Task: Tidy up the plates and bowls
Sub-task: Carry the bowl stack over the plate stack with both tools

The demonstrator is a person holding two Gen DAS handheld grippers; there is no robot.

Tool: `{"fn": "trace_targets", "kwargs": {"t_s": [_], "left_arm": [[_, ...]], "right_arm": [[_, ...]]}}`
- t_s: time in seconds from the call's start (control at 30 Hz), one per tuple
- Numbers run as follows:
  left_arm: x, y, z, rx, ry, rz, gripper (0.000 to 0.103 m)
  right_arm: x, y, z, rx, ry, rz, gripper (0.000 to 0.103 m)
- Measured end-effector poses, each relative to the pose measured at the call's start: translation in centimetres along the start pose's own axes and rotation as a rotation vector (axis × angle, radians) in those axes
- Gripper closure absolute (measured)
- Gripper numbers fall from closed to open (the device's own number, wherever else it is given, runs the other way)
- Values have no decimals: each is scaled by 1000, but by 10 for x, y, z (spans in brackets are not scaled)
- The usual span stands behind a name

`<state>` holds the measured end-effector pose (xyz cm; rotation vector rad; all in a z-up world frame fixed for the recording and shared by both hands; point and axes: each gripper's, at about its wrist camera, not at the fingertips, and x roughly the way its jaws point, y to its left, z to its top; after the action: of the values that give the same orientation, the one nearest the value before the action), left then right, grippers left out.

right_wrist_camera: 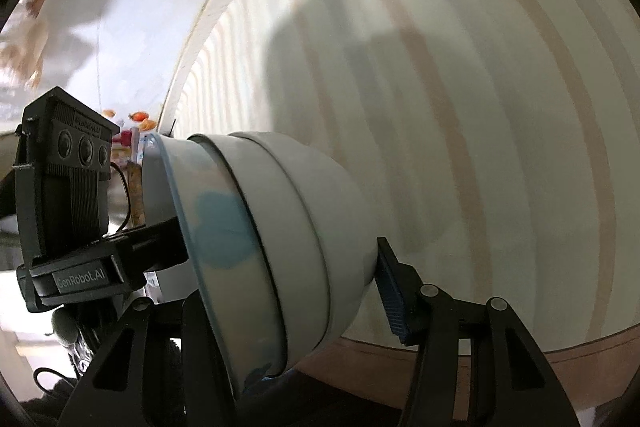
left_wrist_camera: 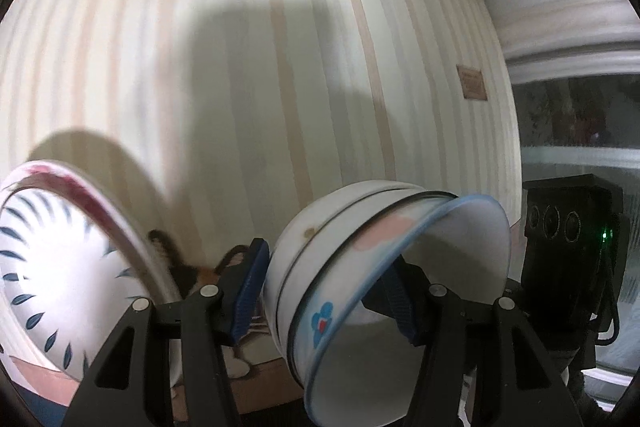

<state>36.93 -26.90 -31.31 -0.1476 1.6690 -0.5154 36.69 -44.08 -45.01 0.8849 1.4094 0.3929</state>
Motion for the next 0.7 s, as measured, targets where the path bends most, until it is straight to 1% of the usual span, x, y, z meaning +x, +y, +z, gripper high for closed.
{"fn": "trace_targets", "kwargs": {"t_s": [0.17, 0.33, 0.47, 0.53, 0.6, 0.7], "left_arm": [[-32, 24, -6, -19, -46, 0, 49], [-60, 58, -15, -54, -80, 9, 49], [-72, 84, -22, -95, -93, 15, 49], [-78, 102, -28, -119, -97, 18, 49], [-79, 113, -32, -145, -102, 18, 49], [-79, 130, -36, -185, -107, 17, 49]], "right_arm": [[12, 41, 7, -57, 11, 2, 47], [34, 81, 11, -105, 33, 6, 47], [58, 108, 8, -131, 68, 15, 47], [68, 117, -2, -142, 84, 18, 47], [85, 127, -4, -151, 109, 23, 47], [99, 134, -12, -169, 138, 22, 47]]}}
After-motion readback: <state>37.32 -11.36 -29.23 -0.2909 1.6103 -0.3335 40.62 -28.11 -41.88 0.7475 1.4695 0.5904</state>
